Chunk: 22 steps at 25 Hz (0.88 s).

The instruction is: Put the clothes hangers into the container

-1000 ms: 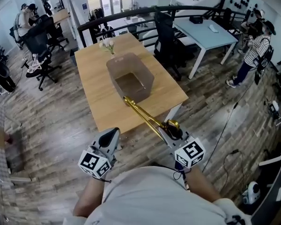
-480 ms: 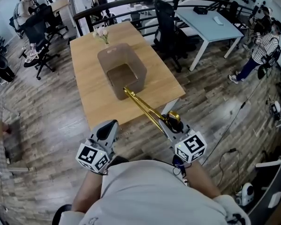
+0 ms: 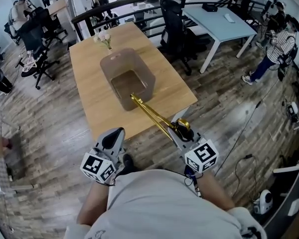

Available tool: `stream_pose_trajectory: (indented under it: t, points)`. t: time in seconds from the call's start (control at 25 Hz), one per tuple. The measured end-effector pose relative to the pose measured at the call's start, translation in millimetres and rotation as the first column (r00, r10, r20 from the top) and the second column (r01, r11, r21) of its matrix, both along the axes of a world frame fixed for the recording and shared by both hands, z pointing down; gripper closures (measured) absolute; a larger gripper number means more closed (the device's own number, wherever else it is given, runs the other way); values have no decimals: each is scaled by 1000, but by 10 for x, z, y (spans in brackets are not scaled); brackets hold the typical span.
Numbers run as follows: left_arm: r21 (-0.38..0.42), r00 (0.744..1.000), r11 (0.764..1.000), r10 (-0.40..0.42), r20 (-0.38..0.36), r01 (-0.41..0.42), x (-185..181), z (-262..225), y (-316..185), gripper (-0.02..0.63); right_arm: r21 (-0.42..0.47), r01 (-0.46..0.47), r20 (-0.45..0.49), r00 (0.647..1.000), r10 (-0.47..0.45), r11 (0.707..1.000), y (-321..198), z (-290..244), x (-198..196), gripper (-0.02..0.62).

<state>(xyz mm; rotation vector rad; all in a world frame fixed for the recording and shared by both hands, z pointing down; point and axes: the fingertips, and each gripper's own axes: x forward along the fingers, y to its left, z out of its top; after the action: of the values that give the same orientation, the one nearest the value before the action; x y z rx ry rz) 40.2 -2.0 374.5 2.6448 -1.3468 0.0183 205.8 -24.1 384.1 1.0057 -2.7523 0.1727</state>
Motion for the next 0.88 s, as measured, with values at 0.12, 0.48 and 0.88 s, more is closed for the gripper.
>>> stream_pose_trajectory:
  t: [0.12,0.48,0.88]
  points:
    - [0,1000,1000,12,-2,-12,-124,16,-127,600,-9,-16,-7,1000,16,1000,-112,32,-104,526]
    - [3,999,999,40,-8,-40,-892,4,-614,600,-17,-31,-24,999,31,999,-610,33,-937,525]
    - [-19,998,998,65,-14,-65,-1685,40,-801,600,-41,-63,-42,997,62,997,-892,66,-1751,525]
